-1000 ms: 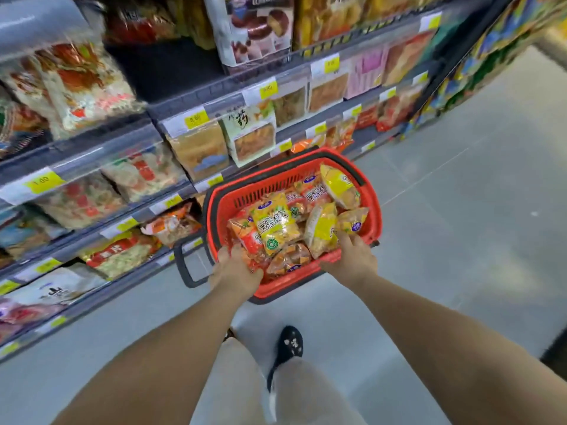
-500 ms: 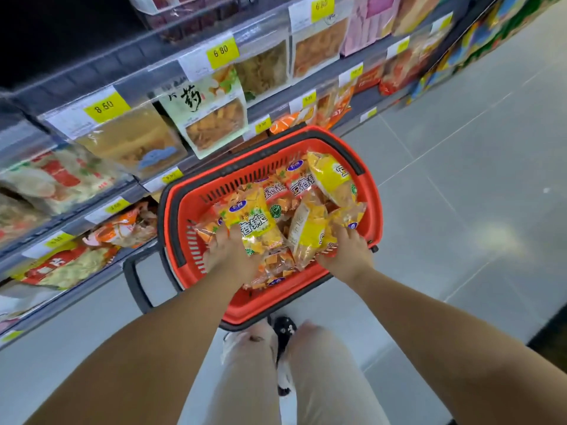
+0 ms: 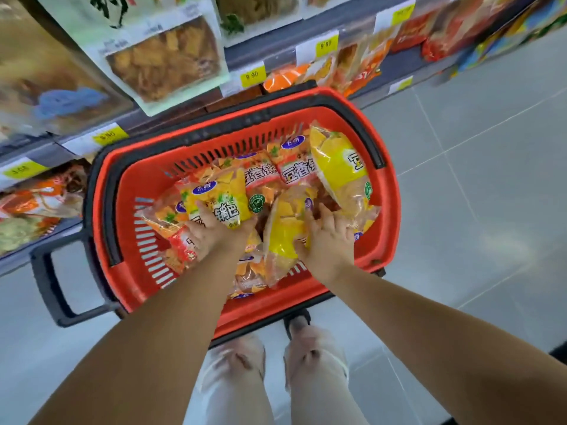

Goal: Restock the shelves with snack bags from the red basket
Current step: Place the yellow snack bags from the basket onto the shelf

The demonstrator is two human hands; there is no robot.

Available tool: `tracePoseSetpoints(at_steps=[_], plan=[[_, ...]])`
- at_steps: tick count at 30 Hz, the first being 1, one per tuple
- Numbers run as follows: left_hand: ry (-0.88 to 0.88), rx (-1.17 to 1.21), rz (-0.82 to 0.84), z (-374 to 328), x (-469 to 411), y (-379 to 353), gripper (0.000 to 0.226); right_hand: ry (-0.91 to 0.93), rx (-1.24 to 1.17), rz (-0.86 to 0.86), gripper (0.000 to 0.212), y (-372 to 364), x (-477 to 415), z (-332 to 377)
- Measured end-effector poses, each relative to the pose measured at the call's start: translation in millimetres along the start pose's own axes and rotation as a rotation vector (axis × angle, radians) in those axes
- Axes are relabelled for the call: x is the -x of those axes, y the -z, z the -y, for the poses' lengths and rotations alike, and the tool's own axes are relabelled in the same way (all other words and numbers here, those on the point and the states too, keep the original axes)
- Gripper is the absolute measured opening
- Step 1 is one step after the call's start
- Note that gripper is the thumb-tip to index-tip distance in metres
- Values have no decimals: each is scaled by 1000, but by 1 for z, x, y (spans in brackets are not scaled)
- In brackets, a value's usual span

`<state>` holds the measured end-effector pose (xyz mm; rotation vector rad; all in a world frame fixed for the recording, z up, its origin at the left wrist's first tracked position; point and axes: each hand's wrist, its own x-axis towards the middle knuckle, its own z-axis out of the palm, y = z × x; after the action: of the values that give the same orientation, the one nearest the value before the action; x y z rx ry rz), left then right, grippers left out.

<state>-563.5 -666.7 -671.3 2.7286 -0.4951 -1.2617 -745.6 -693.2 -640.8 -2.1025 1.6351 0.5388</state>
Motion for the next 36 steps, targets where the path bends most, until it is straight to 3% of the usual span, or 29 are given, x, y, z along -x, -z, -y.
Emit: tracePoseSetpoints(at_steps=[4,11,17,19,21,24,29,36], plan=[[22,73,-96,5,-17,1,117,113,-129,18,65,-6,-9,5],[-12,148,-61,22,-23,27,120,240,-62,160,77,-3,-30,19],[-61,265,-81,41,-16,49,122,-233,-822,104,118,-15,-40,49],[-93,321,-75,48,-12,57,122,-391,-894,137,111,-19,-38,54],[-98,353,-78,53,-4,66,123,-415,-837,155,96,-14,-32,58],[-82,343,-130,56,19,90,125,-341,-730,101,94,19,-15,62],[-113,453,-226,55,71,163,117,-175,-804,-27,103,109,18,83],[-341,628,-511,66,170,295,96,149,-824,-136,92,235,83,147]])
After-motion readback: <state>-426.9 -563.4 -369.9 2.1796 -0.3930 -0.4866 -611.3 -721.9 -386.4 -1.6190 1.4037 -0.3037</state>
